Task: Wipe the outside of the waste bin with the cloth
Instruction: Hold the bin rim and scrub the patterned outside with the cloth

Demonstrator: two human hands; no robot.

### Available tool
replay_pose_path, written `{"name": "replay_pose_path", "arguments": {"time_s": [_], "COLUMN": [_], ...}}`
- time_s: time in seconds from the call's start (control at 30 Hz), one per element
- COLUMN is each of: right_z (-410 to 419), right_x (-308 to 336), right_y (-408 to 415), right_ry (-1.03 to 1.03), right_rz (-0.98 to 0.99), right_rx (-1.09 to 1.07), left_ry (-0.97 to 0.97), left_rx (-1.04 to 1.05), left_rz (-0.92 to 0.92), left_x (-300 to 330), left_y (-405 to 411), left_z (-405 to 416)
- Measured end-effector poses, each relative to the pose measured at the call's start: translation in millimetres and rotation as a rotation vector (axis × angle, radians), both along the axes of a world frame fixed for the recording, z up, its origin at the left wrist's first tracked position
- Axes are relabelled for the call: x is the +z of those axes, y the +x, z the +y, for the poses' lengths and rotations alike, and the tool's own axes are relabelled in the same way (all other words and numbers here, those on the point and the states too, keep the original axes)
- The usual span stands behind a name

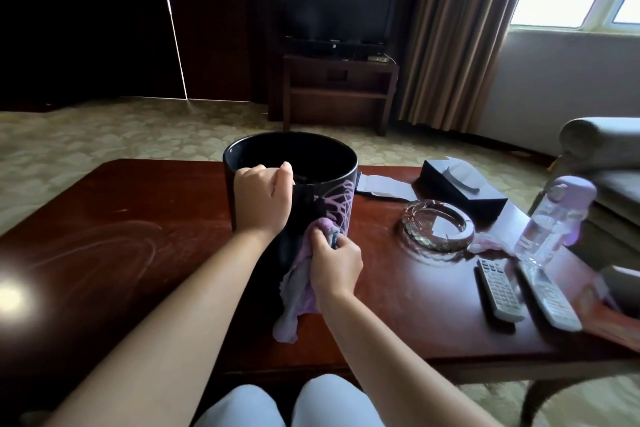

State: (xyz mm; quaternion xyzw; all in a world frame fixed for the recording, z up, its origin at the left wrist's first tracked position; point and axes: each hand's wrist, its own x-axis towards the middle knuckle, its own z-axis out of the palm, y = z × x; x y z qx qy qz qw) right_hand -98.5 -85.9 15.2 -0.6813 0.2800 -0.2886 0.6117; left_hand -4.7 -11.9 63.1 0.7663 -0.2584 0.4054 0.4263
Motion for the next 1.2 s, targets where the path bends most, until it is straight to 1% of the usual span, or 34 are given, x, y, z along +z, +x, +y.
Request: {"name": "replay_pose_path", "arguments": {"time_s": [0.2, 0.27, 0.4, 0.47, 0.6, 0.73, 0.87, 1.0, 1.1, 1.2], "right_z": [-4, -1, 1, 1, -1, -3, 1, -8, -8, -7], "right_x": [41, 33, 6, 12, 50, 63, 60, 66, 68, 69], "right_y": [9, 7, -3, -3, 7, 11, 10, 8, 7, 7], "right_ry": [-0.067, -0.084, -0.080, -0.102, -0.172, -0.282, -0.459, -0.464, -0.567, -0.584], "right_rz": [-0.189, -0.154, 0.004, -0.015, -0.137, -0.113, -0.091, -0.072, -0.035, -0.028], "right_rx": [-0.031, -0.025, 0.007, 0.002, -0.032, -0.041, -0.057, -0.097, -0.022, -0.023], "left_ry": [-0.064, -0.081, -0.089, -0.105, -0.106, -0.115, -0.128, -0.167, -0.198, -0.203], "left_rx": [-0.014, -0.020, -0.033, -0.033, -0.041, -0.052, -0.067, -0.065, -0.058, -0.064], "left_rz": [-0.041, -0.035, 0.009, 0.030, 0.037, 0.065, 0.071, 0.096, 0.103, 0.114], "left_x": [1, 1, 2, 2, 2, 5, 4, 4, 4, 3], "left_y": [-5, -6, -6, -6, -8, -11, -10, -11, -11, -10], "left_z": [-1, 0, 1, 0, 0, 0, 1, 1, 0, 0]}}
